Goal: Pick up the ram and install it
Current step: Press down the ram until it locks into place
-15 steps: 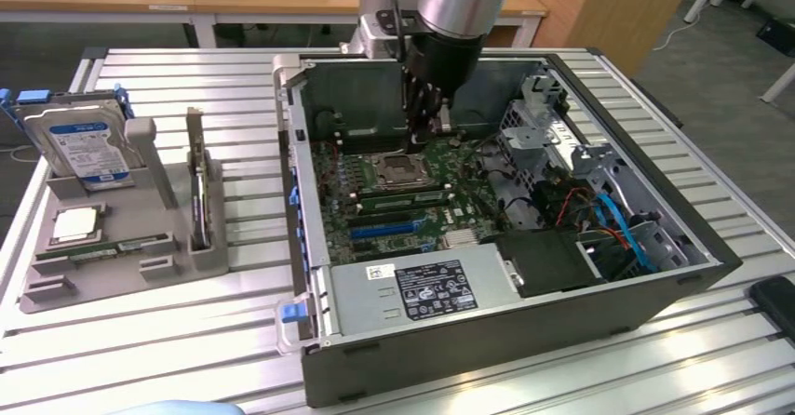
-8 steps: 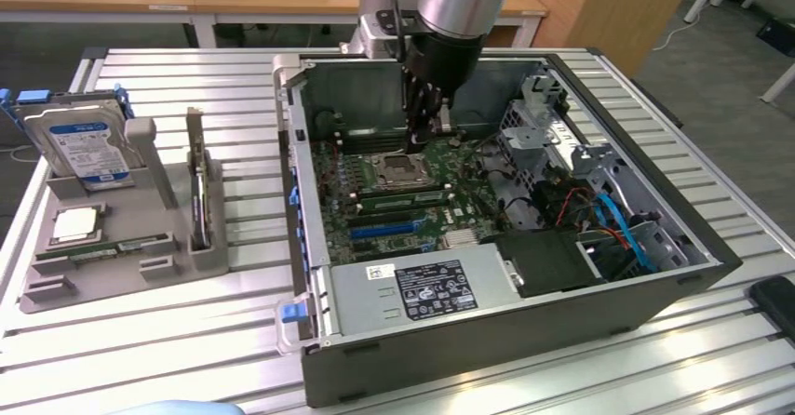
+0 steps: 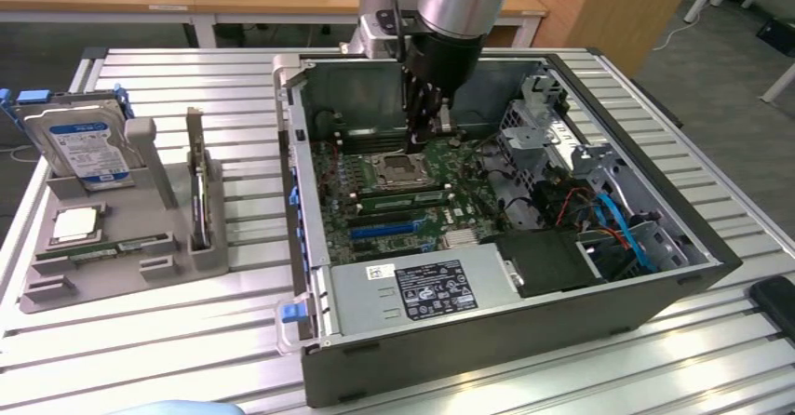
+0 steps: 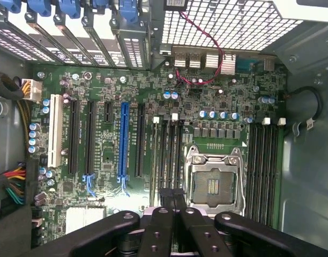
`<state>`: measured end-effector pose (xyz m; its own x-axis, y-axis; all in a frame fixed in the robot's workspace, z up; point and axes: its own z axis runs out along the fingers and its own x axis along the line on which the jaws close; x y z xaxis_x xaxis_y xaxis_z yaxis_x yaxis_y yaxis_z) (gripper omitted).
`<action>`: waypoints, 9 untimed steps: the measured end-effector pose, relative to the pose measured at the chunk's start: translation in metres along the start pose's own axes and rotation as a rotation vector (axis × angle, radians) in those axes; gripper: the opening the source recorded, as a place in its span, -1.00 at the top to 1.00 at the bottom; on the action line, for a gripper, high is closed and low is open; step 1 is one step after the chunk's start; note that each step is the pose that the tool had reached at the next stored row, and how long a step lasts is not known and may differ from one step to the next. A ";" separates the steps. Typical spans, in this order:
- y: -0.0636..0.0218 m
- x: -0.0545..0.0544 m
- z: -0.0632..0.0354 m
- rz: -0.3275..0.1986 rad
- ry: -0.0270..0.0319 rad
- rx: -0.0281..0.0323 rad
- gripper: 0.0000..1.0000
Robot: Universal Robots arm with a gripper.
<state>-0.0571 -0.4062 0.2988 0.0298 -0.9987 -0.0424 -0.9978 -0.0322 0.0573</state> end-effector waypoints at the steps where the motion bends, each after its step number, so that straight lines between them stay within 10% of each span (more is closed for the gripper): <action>1: 0.0000 0.000 0.0000 0.005 -0.0002 0.0001 0.80; 9: -0.0001 0.000 0.0008 0.141 -0.0081 0.0060 0.80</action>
<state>-0.0571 -0.4060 0.2980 -0.1108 -0.9929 -0.0424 -0.9925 0.1083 0.0573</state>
